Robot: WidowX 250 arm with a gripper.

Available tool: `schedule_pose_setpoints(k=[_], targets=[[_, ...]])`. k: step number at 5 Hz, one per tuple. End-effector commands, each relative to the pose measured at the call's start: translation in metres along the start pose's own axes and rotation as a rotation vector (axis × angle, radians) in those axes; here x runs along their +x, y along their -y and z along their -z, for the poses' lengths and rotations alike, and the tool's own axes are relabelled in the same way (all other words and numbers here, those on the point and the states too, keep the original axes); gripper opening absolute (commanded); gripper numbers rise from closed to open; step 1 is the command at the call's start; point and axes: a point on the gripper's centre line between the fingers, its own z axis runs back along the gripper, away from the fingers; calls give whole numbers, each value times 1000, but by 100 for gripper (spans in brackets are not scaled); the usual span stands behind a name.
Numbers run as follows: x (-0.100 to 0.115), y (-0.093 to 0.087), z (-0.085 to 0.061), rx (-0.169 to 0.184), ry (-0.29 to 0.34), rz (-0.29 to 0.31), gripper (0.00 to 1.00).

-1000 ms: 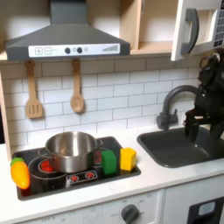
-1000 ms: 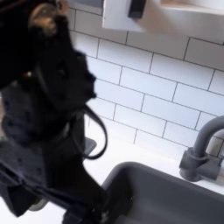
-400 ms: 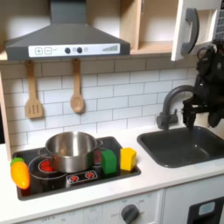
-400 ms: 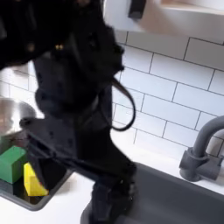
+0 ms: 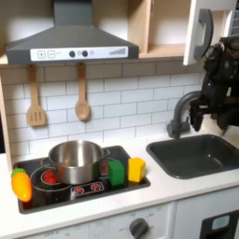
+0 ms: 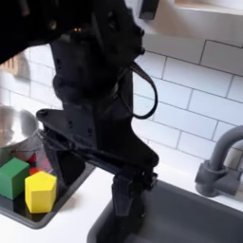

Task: Close microwave

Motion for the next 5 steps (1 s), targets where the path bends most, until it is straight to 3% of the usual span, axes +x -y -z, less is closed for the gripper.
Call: schedule_pose_setpoints(k=[1,5], targets=[[21,1,1,-9,16,-10,100],[63,-9,2,-6,47,-51,100]])
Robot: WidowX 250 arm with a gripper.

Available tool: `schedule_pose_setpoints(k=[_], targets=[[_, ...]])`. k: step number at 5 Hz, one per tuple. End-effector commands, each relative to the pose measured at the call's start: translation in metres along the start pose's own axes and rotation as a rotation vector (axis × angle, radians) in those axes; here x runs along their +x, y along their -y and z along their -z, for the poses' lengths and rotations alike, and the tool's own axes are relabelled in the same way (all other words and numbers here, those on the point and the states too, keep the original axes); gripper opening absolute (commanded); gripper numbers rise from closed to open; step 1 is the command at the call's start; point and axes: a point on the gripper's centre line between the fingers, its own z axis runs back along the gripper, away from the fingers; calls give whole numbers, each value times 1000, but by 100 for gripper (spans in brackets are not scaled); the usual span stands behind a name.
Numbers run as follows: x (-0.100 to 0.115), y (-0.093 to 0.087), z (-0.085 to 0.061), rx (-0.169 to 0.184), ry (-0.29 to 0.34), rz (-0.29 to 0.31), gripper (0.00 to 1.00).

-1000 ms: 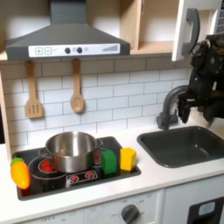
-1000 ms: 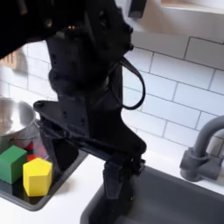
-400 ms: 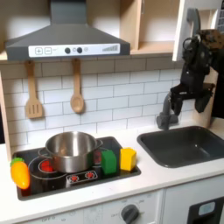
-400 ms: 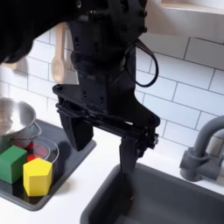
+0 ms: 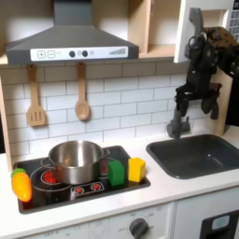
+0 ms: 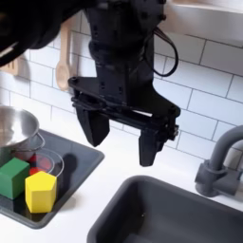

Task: Close microwave

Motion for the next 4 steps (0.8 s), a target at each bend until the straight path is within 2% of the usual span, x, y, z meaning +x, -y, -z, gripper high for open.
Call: schedule_pose_setpoints(k=[1,4], targets=[[20,-3,2,-3,12,-15,100],[50,-14,3,6,29,-57,100]])
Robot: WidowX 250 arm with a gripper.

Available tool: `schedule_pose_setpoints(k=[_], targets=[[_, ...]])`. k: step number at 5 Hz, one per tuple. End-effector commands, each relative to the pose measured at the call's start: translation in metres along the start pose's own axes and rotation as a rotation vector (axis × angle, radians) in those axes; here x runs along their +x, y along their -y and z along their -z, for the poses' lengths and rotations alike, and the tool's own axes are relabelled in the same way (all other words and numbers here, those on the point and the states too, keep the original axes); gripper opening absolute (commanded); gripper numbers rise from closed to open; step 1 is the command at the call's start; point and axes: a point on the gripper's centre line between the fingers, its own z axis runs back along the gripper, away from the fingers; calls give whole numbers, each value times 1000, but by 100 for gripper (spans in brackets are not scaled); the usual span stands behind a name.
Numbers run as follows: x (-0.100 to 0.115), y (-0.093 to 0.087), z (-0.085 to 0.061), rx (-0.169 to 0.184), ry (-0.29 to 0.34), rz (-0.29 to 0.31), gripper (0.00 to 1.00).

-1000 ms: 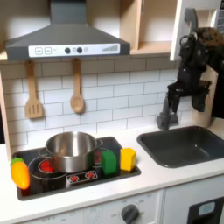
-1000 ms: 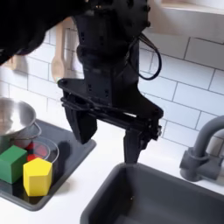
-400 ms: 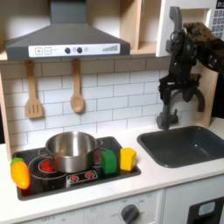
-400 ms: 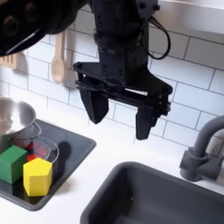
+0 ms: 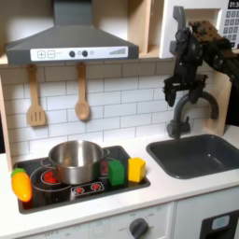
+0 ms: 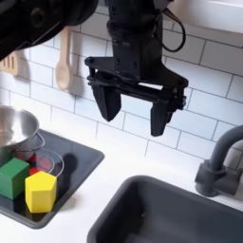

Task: Close microwave

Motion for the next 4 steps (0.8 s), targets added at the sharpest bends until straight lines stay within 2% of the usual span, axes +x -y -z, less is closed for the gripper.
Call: schedule_pose_setpoints(k=[1,4], targets=[[20,-1,-1,3,13,-25,100],[40,0,3,-4,18,-49,100]])
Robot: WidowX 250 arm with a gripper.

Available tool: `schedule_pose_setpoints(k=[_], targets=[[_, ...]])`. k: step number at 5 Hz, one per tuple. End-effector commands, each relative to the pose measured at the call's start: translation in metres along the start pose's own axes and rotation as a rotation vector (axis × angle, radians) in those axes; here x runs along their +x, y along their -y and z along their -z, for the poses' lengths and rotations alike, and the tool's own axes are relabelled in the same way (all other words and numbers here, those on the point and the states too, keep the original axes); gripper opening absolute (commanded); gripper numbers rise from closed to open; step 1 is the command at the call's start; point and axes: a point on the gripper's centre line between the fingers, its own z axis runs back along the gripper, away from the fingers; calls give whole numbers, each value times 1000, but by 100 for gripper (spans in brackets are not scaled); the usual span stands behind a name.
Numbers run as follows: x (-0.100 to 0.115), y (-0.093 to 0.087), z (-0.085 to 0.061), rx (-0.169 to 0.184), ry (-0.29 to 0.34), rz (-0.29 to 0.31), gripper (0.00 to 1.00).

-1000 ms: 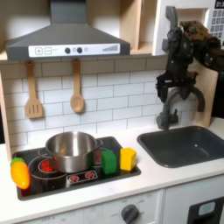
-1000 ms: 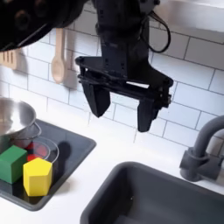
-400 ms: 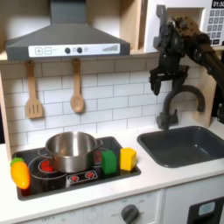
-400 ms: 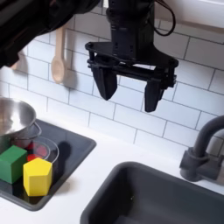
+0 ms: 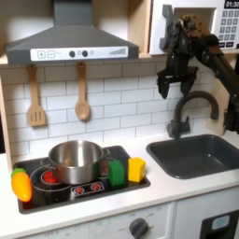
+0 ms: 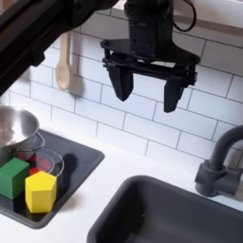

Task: Close microwave

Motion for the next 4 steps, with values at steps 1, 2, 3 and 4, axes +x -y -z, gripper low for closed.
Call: schedule_pose_setpoints(k=[1,2,3,4], targets=[[4,2,-1,-5,4,3,100],[6,1,0,-8,0,0,100],[9,3,-1,-16,4,-1,100],[15,5,2,-17,3,-11,100]])
